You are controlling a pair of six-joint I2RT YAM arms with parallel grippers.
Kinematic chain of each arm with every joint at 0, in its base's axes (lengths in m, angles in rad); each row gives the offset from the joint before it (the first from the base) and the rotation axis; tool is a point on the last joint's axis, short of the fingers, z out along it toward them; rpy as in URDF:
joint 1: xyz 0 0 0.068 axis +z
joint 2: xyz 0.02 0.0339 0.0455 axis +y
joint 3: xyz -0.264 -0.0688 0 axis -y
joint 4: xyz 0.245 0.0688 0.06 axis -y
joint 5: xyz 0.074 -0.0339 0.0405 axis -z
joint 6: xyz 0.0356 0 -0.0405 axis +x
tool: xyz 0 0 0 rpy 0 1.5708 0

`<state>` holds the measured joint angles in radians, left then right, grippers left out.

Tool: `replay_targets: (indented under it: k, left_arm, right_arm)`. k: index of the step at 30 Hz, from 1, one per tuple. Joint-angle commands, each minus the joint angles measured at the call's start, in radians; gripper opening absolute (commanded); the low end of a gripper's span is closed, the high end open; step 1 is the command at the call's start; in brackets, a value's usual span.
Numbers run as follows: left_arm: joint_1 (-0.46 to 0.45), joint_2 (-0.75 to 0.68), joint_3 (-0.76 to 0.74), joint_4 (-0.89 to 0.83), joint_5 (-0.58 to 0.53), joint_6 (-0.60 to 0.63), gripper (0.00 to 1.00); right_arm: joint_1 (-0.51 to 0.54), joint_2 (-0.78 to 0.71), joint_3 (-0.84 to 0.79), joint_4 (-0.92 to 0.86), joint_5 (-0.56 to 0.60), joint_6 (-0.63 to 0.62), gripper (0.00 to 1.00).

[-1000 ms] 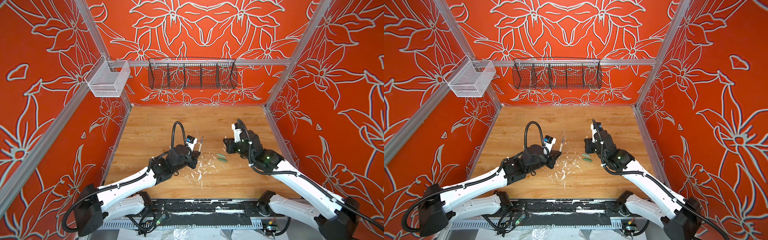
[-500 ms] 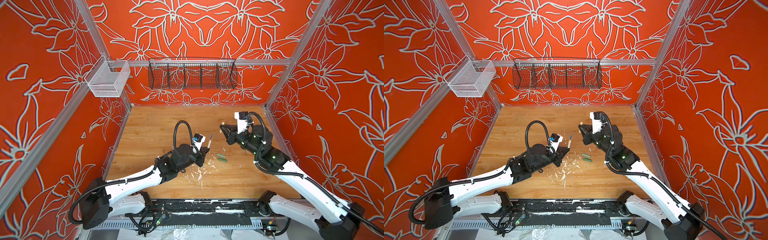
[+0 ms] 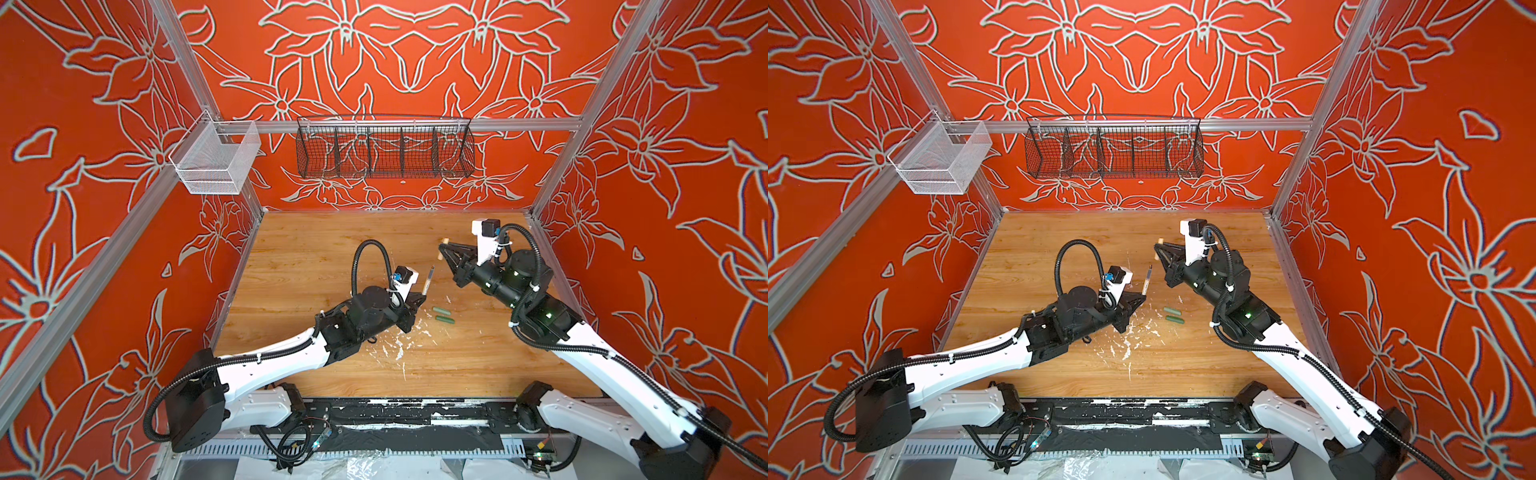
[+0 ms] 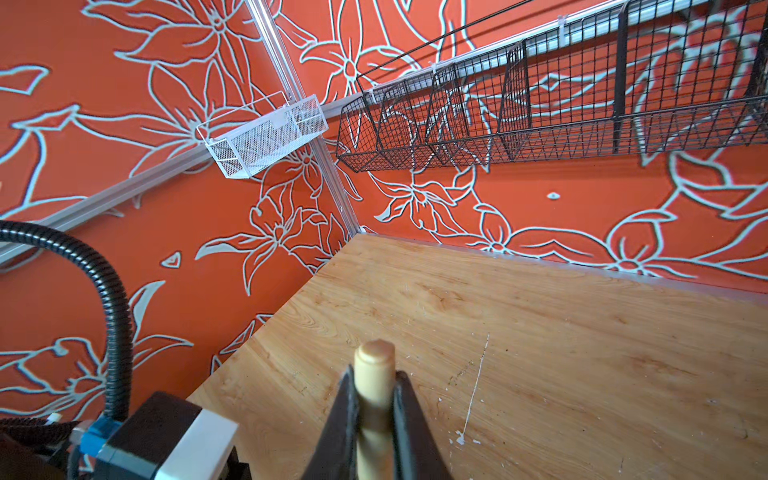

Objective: Insert the pens into the pen caps
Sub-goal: 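Lift the beige pen upright with the left gripper while the right raises the cap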

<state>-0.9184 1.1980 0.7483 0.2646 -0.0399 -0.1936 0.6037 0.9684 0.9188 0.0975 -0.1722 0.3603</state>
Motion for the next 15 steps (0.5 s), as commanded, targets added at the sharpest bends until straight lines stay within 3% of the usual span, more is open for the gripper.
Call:
replay_targets:
  k: [1,15]
  left_arm:
    - [-0.01,-0.023,0.017,0.002,-0.005,0.014,0.0]
    - [-0.01,-0.023,0.022,-0.022,-0.016,0.022,0.0]
  right_arm:
    - [-0.002,0.012,0.008,0.046,-0.038,0.031,0.0]
    - [-0.002,0.016,-0.026,0.058,-0.065,0.048,0.0]
